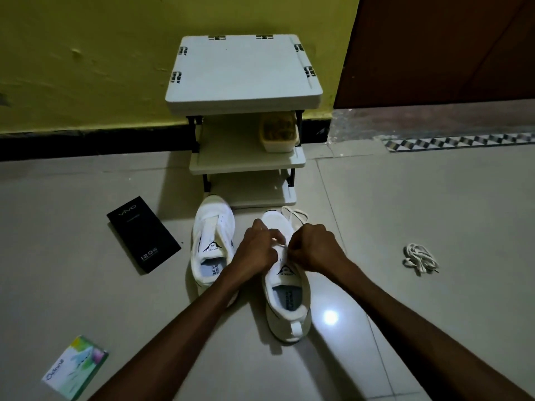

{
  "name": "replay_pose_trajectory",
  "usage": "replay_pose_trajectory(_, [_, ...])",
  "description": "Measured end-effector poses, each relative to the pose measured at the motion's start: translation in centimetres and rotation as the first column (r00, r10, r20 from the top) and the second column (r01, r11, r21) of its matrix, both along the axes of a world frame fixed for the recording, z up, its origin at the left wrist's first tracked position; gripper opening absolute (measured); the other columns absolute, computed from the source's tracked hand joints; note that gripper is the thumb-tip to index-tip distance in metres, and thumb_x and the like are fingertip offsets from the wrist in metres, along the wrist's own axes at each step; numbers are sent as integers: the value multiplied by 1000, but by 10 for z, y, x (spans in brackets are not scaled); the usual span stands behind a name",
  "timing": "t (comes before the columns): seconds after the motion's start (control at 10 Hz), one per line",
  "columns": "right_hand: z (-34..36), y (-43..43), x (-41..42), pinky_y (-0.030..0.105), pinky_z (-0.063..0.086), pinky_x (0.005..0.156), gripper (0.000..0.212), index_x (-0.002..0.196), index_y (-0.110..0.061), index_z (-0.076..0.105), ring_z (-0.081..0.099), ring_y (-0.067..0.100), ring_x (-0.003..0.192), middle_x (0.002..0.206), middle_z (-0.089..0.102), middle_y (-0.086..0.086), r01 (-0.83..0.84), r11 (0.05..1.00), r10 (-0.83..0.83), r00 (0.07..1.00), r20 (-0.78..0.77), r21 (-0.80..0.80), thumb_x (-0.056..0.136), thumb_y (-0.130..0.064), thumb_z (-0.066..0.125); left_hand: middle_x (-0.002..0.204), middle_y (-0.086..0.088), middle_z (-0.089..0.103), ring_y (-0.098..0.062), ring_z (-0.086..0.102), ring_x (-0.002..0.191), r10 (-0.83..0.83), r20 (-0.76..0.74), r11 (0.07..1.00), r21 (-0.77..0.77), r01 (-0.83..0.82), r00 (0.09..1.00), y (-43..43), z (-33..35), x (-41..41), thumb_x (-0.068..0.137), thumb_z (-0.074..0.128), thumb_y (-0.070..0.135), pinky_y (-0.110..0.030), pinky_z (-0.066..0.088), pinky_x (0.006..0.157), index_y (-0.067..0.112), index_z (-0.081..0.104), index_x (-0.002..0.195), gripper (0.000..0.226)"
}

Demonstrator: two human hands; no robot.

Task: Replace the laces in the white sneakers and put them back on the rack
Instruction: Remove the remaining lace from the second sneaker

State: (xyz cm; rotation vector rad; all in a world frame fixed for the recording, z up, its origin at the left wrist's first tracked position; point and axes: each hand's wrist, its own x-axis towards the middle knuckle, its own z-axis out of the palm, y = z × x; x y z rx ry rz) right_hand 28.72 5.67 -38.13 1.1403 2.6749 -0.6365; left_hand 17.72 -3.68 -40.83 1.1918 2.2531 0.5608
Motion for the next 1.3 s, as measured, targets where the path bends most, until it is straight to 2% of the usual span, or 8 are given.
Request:
replay_pose_trajectory(0.2, [-19,6,14,42,60,71,14,79,-5,75,70,27,71,76,72,13,238,947,-277,945,-176,-214,74,-18,77,94,1,54,-20,48,97,107,257,994,-7,-109,961,13,2,-3,80,55,-10,-31,48,82,21,69,78,34])
replay_pose_trajectory(0.4, [-34,7,25,45,60,70,17,72,-6,74,70,26,67,71,71,11,325,890,-406,884,-232,-321,70,-20,83,64,-9,53,-20,53,61,324,907,779,-95,-620,268,9,-3,-15,73,46,-21,-20,47,52,13,57,63,36])
replay_pose_trajectory(0.5, [-36,5,24,45,59,65,20,72,-2,71,69,28,64,68,69,13,301,909,-375,891,-254,-287,68,-19,81,71,-2,57,-19,54,66,176,518,960,98,-263,837,11,2,-15,82,60,-3,-26,43,61,21,56,76,24])
replay_pose_trajectory(0.7, [-35,5,21,44,60,68,21,77,-4,70,70,28,68,73,70,12,282,915,-356,901,-248,-289,69,-21,82,116,-3,62,-24,55,108,-431,-295,886,-319,337,853,22,30,-9,87,60,32,-31,34,77,23,57,119,34])
replay_pose_trajectory(0.9, [-35,7,23,45,59,67,22,74,-2,71,69,28,65,68,70,14,276,924,-341,908,-246,-264,69,-21,80,86,-1,72,-18,61,90,-33,-36,993,109,37,999,30,30,-4,95,57,33,-39,42,94,23,71,74,27])
replay_pose_trajectory(1.0, [-36,8,22,47,59,65,24,76,0,70,69,29,63,70,70,15,282,917,-351,906,-237,-281,67,-18,81,62,-2,57,-12,50,62,293,930,590,6,-808,221,29,35,-13,96,52,13,-30,48,66,13,61,74,24])
replay_pose_trajectory(1.2, [-36,8,19,44,61,65,17,75,-2,72,70,27,62,69,70,13,285,918,-350,909,-225,-277,69,-15,80,51,-2,53,-9,40,47,-39,258,987,-143,78,965,14,44,-30,92,61,46,-22,34,50,17,76,73,37])
replay_pose_trajectory(1.3, [-38,11,19,46,60,64,18,75,0,71,70,28,60,67,70,15,290,913,-357,907,-222,-286,67,-14,79,89,-8,72,0,56,70,-37,297,972,234,-35,954,24,55,-16,97,56,34,-22,41,69,16,72,72,34])
